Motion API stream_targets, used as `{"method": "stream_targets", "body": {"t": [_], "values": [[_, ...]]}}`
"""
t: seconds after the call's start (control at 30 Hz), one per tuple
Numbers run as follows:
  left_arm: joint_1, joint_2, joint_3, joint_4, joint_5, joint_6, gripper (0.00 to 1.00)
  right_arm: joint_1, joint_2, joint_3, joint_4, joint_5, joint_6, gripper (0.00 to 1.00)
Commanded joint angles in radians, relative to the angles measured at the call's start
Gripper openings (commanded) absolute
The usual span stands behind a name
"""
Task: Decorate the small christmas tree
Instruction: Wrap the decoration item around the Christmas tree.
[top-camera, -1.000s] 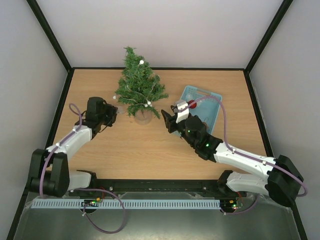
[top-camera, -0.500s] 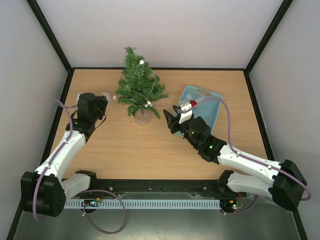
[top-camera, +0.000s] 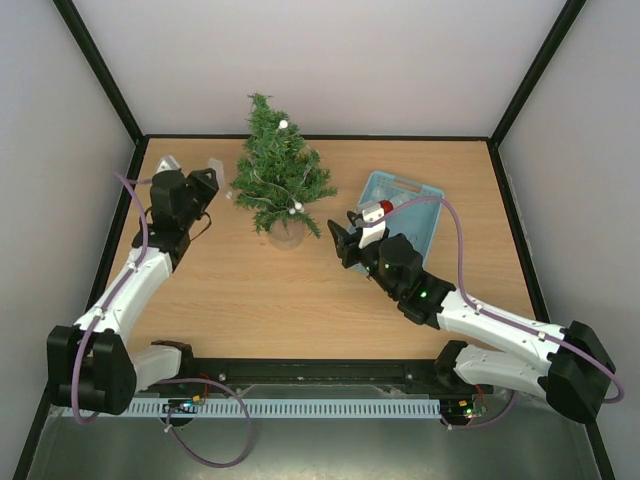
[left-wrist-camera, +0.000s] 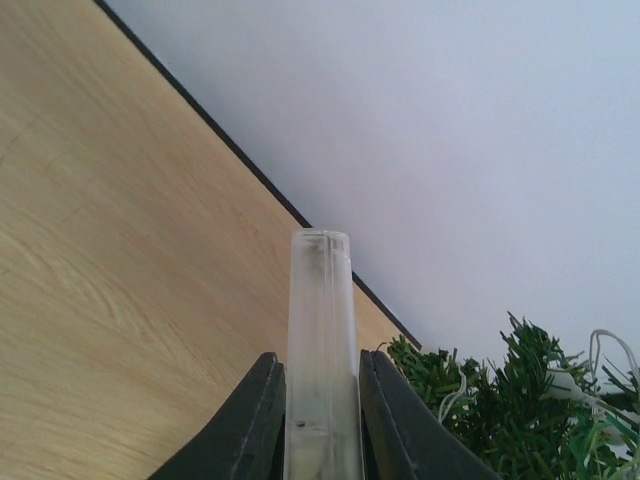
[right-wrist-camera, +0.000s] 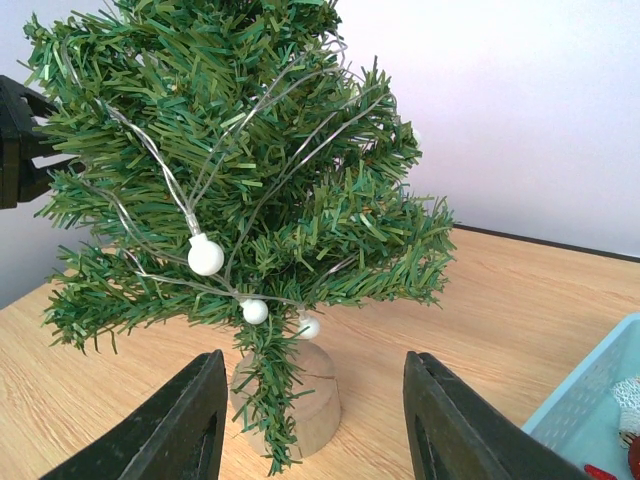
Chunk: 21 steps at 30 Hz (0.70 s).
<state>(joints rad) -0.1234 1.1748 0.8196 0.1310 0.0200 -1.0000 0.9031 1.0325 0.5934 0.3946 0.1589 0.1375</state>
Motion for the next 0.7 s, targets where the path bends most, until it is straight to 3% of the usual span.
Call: {"method": "stream_targets", "body": {"t": [0.0, 0.43, 0.67], "values": [[0.020, 0.019, 0.026, 0.080, 0.082, 0.127, 0.15, -0.002, -0.020, 0.005, 0.004, 0.008, -0.013, 0.47], [0.070, 0.096, 0.037, 0.136, 0.261, 0.254, 0.15, -0.003, -0.028, 0.010, -0.001, -0.002, -0.020, 0.47], [0.072, 0.071, 0.015, 0.061, 0.321, 0.257, 0.15, -0.003, -0.022, 0.013, -0.008, -0.004, -0.017, 0.47]]}}
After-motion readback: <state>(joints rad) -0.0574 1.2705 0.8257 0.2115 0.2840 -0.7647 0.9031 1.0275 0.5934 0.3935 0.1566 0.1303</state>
